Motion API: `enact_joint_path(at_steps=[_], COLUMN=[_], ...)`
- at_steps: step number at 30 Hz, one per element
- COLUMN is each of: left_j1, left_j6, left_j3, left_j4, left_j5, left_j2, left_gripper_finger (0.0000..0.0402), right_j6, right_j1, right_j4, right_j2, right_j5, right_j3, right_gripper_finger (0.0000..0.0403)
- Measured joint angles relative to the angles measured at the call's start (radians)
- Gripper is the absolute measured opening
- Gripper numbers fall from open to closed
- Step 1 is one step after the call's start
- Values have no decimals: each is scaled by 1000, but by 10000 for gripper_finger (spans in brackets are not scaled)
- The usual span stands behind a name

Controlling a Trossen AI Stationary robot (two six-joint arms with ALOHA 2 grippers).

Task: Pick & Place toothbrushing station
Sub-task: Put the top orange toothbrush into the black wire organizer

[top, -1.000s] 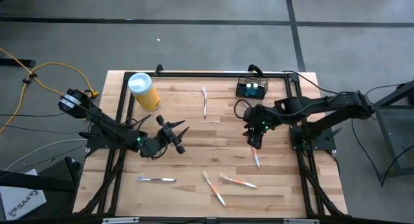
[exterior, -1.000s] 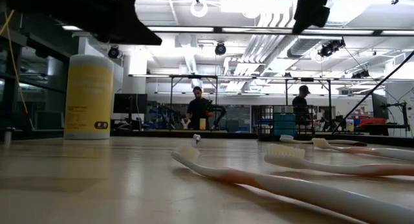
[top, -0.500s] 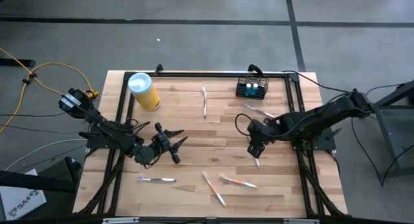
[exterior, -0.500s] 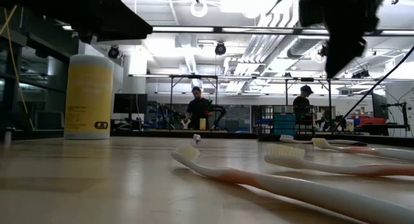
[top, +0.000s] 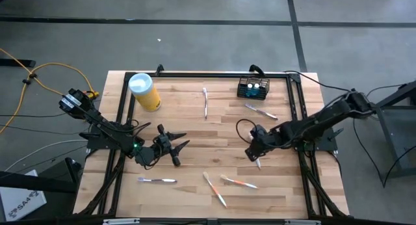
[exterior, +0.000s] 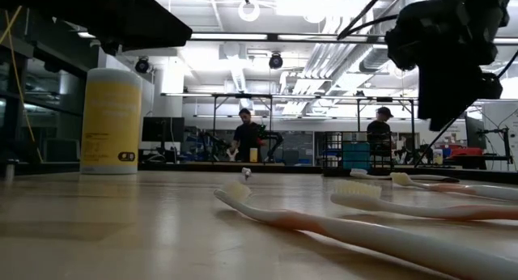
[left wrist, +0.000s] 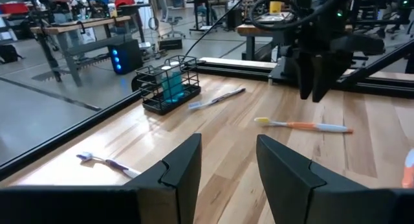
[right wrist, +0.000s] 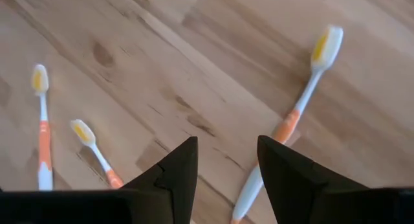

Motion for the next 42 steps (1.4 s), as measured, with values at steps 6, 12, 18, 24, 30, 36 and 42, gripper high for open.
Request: enact_joint_path(at_steps=[6,12,18,24,30,36,42], left_j1=[0,0,0,0,0,0,0], left_j6=[-5,-7,-7,-7,-7,-7,-7], left_j3=[0,0,0,0,0,0,1], left_j4=[0,0,0,0,0,0,0], left_j5=[33,46,48,47,47,74,92], left_j2=[0,0,0,0,0,0,0], left_gripper_finger=[141,141,141,141,141,141,141], right_j6=[37,71,128,161,176,181,186], right_j1=[30,30,30,30,30,30,31], right_j4=[2,-8,-43,-57,-57,-58,-43], right_j2=[96,155,169,168,173,190,236], right_j5=[2,9,32,32,51,51,34], right_j3=[-1,-1,0,0,0,0,0], right_gripper_finger=[152,152,152,152,152,152,152])
